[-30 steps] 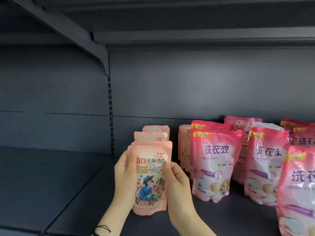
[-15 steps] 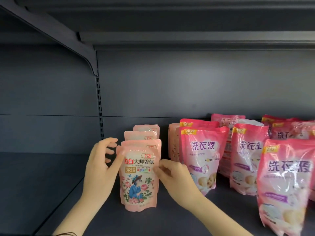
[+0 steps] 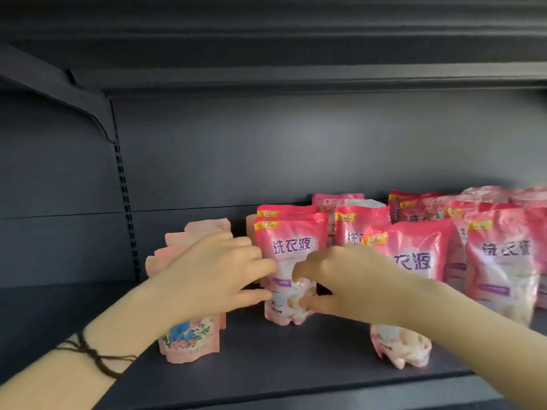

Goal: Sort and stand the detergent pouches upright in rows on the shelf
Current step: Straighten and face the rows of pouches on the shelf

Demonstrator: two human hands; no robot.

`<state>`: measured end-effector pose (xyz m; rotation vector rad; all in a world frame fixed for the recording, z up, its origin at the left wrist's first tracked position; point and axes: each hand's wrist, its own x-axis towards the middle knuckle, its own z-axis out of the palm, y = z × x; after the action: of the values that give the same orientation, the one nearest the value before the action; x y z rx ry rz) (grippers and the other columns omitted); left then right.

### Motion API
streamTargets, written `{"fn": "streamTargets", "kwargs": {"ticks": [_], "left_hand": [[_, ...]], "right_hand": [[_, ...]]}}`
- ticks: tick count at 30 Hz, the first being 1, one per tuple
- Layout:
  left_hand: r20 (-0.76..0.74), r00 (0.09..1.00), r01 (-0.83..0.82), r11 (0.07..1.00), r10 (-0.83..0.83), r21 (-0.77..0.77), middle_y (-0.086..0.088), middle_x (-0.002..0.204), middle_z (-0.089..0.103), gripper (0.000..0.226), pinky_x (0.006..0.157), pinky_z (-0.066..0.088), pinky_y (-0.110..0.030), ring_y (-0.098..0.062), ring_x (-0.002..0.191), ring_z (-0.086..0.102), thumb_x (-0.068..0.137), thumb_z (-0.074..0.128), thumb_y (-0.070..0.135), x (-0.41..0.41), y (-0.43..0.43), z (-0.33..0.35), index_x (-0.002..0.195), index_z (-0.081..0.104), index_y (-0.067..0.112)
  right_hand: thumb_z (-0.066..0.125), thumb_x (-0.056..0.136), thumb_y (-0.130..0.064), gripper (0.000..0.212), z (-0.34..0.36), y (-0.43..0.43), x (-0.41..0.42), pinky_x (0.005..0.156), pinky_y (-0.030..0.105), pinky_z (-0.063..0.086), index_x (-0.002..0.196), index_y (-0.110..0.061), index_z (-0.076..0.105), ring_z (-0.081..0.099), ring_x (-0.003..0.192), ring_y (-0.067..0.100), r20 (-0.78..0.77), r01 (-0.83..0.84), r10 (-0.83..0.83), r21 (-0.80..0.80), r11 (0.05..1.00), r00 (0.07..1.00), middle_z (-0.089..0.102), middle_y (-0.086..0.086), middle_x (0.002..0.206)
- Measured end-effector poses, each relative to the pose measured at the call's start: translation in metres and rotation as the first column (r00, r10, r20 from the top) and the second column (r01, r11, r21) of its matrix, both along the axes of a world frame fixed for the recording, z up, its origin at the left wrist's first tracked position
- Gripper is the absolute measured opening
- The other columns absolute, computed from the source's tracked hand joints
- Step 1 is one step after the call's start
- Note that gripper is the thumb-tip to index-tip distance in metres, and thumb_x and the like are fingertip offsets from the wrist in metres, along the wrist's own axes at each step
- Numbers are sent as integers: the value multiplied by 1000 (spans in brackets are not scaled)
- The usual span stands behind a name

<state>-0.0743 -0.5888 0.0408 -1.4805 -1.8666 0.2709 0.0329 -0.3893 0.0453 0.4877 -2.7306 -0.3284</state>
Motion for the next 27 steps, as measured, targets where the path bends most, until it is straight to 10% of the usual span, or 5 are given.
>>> {"fn": "streamTargets", "kwargs": {"ticks": [23, 27], "left_hand": [[-5, 969, 244, 965, -245, 94, 13, 84, 66, 45, 66, 47, -31, -11, 77, 60, 87, 34, 61, 185, 385, 0, 97, 66, 31], [347, 925, 101, 980, -155, 170, 17, 108, 59, 38, 85, 48, -33, -6, 100, 55, 91, 37, 60, 186, 431, -3, 111, 58, 37]], "right_hand": [[39, 88, -64, 48, 15, 382, 232, 79, 33, 54, 127, -36, 44, 63, 99, 15, -105, 381, -366, 258, 888, 924, 61, -12, 109], [41, 89, -63, 46, 11, 424, 217, 76, 28, 53, 129, -40, 46, 62, 97, 12, -98, 401, -391, 128, 907, 915, 60, -14, 114]]}}
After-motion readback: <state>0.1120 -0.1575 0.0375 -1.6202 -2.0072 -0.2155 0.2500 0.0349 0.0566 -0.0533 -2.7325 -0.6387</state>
